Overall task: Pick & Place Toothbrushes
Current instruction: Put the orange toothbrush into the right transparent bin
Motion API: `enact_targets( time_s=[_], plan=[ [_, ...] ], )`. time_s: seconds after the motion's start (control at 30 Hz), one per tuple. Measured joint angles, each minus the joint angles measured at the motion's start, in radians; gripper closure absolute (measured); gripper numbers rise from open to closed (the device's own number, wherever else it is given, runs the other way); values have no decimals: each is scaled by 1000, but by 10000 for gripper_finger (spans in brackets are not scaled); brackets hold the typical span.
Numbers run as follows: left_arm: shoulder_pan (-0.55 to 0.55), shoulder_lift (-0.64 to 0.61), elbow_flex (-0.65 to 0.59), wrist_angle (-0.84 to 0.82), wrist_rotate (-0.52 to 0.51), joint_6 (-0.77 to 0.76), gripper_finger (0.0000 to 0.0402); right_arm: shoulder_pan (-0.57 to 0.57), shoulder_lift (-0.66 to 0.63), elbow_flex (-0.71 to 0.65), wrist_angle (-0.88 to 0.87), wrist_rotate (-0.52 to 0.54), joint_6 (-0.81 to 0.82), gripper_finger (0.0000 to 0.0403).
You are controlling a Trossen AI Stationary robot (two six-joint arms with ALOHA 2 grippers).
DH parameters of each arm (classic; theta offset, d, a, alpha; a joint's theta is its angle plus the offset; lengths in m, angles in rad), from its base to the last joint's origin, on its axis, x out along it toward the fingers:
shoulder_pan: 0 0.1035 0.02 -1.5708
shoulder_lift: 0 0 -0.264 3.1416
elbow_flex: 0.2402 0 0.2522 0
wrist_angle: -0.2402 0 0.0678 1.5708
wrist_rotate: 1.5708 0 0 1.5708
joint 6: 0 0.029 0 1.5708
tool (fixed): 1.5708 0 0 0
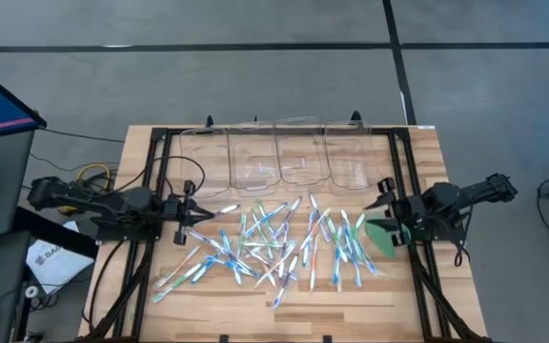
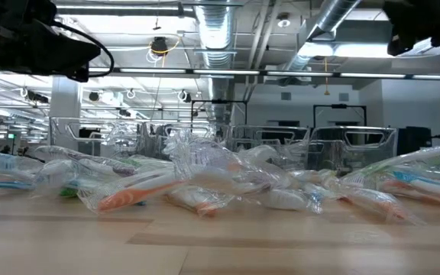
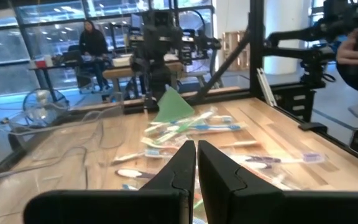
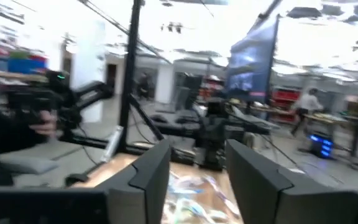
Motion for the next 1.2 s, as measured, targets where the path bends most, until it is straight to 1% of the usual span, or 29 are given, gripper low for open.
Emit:
enact_targets(
  time_s=[0.07, 0.2, 0.27, 0.33, 0.5, 0.63, 0.7, 0.9, 1.0, 1.2],
  plan=[
    [0, 14, 0, 8, 1, 0, 389, 4, 21, 21, -22, 24, -28, 222],
    [0, 47, 0, 39, 1, 0, 388, 19, 102, 73, -24, 28, -72, 177],
    [0, 62, 0, 59, 1, -1, 380, 26, 158, 101, -28, 29, -73, 161],
    [0, 77, 0, 81, 0, -5, 366, 32, 220, 135, -24, 29, -92, 154],
    [0, 117, 0, 113, 0, -47, 320, 47, 392, 217, -28, 30, -143, 156],
    [0, 141, 0, 117, 0, -63, 293, 51, 518, 298, -78, 30, -140, 158],
    [0, 151, 0, 123, 0, -81, 285, 53, 591, 345, -105, 30, -111, 158],
    [0, 176, 0, 154, 0, -144, 274, 49, 786, 497, -229, 31, -27, 158],
    [0, 186, 0, 155, 0, -147, 273, 49, 867, 560, -322, 31, -25, 158],
    [0, 208, 0, 158, -1, -144, 273, 49, 1011, 653, -407, 31, 38, 158]
  ],
)
